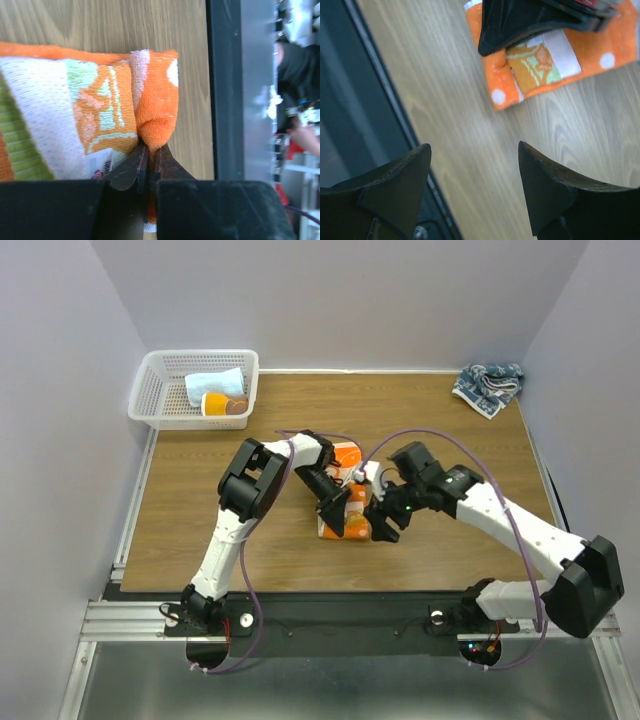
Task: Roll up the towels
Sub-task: Roll the towel
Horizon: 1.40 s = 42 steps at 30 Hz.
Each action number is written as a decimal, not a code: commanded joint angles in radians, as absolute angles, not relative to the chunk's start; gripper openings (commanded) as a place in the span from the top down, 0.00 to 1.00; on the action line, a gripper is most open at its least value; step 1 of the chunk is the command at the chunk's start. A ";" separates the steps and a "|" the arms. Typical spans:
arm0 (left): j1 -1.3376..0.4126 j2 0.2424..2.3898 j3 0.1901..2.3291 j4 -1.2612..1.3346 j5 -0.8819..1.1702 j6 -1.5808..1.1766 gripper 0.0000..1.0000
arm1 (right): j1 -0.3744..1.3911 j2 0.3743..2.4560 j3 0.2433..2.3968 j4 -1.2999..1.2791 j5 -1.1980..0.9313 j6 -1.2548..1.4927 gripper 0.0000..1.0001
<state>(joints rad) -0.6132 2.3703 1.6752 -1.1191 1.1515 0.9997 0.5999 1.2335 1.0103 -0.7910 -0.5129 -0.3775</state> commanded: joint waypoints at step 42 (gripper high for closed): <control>-0.324 2.186 1.644 -1.098 1.032 1.012 0.35 | 0.698 1.704 1.005 -0.440 -0.661 -0.462 0.99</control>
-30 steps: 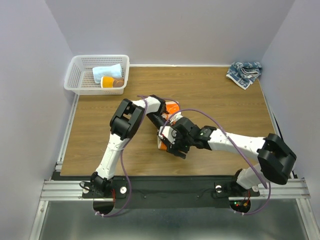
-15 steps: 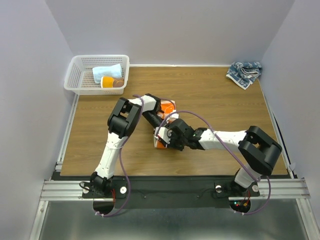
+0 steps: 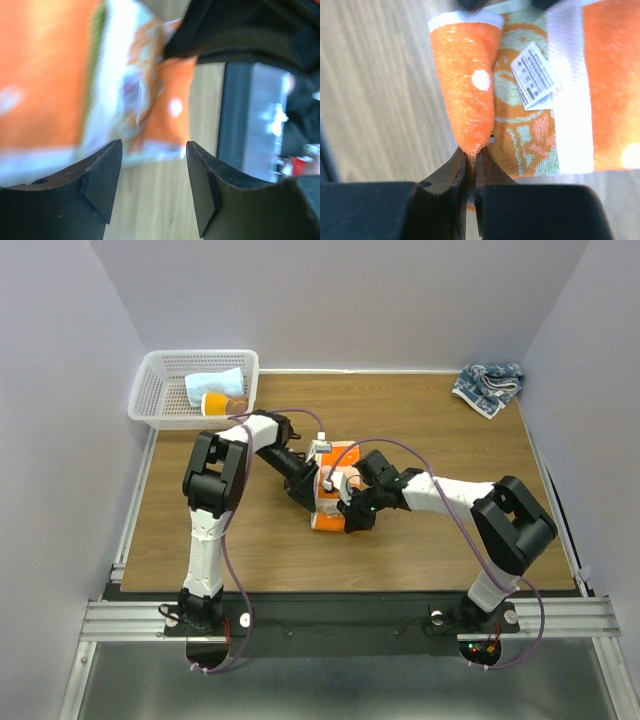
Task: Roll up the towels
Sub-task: Roll the towel
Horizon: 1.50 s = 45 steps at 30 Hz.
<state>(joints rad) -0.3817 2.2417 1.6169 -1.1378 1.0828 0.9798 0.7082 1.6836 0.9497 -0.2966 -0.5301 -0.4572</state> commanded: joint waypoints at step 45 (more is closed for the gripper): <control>-1.078 1.316 0.452 0.348 0.052 1.187 0.25 | 0.515 2.315 1.482 -1.121 -1.229 -0.548 0.89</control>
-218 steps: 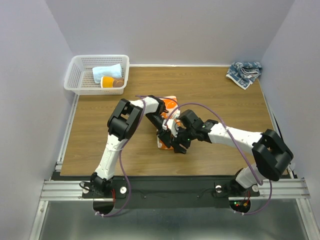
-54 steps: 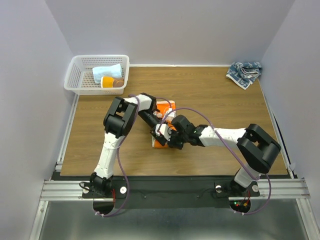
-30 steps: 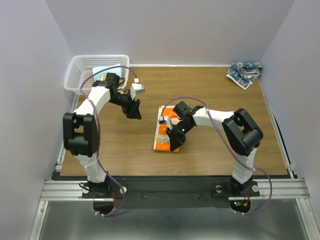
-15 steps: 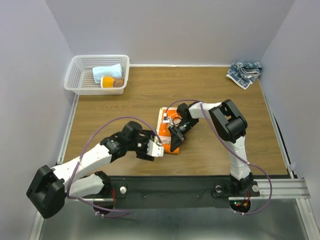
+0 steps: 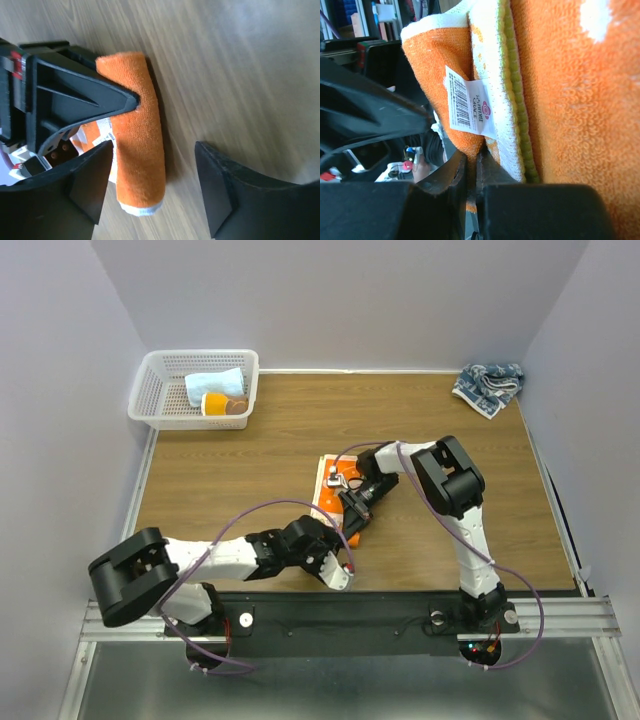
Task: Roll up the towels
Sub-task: Roll the towel
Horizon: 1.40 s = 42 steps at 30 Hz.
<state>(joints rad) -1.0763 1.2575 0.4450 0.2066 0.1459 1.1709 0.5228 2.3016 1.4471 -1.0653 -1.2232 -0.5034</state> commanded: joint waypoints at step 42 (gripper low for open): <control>-0.545 2.321 1.601 -1.115 1.012 1.069 0.71 | 0.547 1.437 1.243 -0.715 -0.553 -0.296 0.00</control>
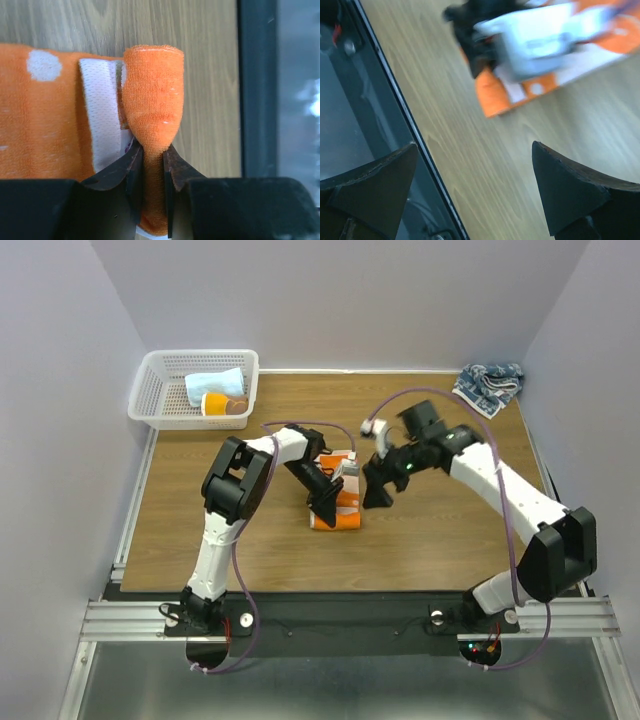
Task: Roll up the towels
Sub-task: Roll the towel
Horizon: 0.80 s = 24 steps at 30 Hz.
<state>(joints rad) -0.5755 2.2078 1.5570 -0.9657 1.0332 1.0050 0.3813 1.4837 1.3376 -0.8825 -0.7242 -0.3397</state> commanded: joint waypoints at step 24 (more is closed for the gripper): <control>-0.499 2.413 1.641 -1.115 1.057 1.066 0.66 | 0.959 1.690 0.922 -0.141 -0.160 -0.558 0.35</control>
<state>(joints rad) -0.5068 2.3852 1.6432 -1.1946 1.1976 1.0084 0.9516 1.6600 0.9436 -0.2344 -0.1627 -0.5156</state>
